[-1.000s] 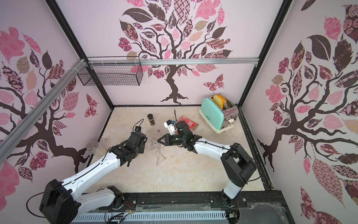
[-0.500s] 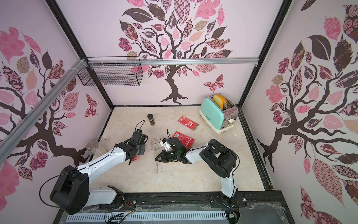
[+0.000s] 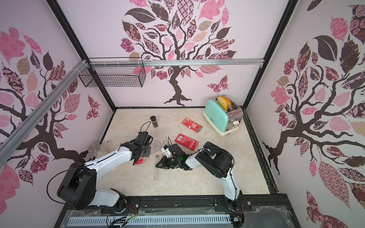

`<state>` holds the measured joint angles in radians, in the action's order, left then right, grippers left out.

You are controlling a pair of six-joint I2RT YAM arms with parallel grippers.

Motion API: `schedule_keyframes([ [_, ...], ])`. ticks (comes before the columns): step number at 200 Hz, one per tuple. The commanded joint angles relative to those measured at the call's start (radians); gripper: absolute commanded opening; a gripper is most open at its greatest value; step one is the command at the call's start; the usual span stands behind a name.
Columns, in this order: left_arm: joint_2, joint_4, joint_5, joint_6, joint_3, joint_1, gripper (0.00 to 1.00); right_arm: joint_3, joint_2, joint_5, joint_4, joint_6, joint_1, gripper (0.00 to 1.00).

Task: Open the ruler set and take out the ruler
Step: Place the ruler set bag at the center of the board.

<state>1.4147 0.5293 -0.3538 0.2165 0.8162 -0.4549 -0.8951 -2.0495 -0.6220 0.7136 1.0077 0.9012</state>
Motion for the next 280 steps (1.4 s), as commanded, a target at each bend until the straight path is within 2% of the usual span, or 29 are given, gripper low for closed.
schedule_keyframes([
  [1, -0.041, 0.0, 0.008, 0.005, 0.004, 0.005, 0.38, -0.05, -0.027, 0.021, 0.049, 0.04, 0.002, 0.0],
  [14, -0.051, 0.008, 0.006, 0.007, 0.005, 0.004, 0.44, -0.063, -0.043, 0.021, 0.052, 0.053, 0.006, 0.01],
  [42, -0.076, 0.009, 0.002, 0.009, 0.003, 0.005, 0.5, -0.077, -0.061, 0.037, 0.045, 0.07, 0.01, 0.02],
  [82, -0.12, -0.002, 0.009, 0.009, -0.006, 0.005, 0.54, -0.079, -0.086, 0.035, 0.055, 0.101, 0.016, 0.08],
  [129, -0.146, -0.009, 0.006, 0.009, -0.015, 0.005, 0.57, -0.078, -0.069, 0.045, 0.036, 0.1, 0.023, 0.22],
  [155, -0.146, -0.014, 0.007, 0.008, -0.015, 0.005, 0.57, -0.078, -0.049, 0.056, 0.008, 0.092, 0.024, 0.26],
  [199, -0.151, -0.021, 0.008, 0.005, -0.008, 0.005, 0.58, -0.057, 0.026, 0.075, -0.061, 0.059, 0.023, 0.26],
  [254, -0.143, -0.046, 0.034, -0.008, 0.034, 0.004, 0.61, -0.068, 0.178, 0.132, -0.267, -0.079, 0.015, 0.37],
  [280, -0.146, -0.066, 0.052, -0.009, 0.047, 0.003, 0.62, -0.042, 0.267, 0.174, -0.338, -0.135, -0.03, 0.39],
])
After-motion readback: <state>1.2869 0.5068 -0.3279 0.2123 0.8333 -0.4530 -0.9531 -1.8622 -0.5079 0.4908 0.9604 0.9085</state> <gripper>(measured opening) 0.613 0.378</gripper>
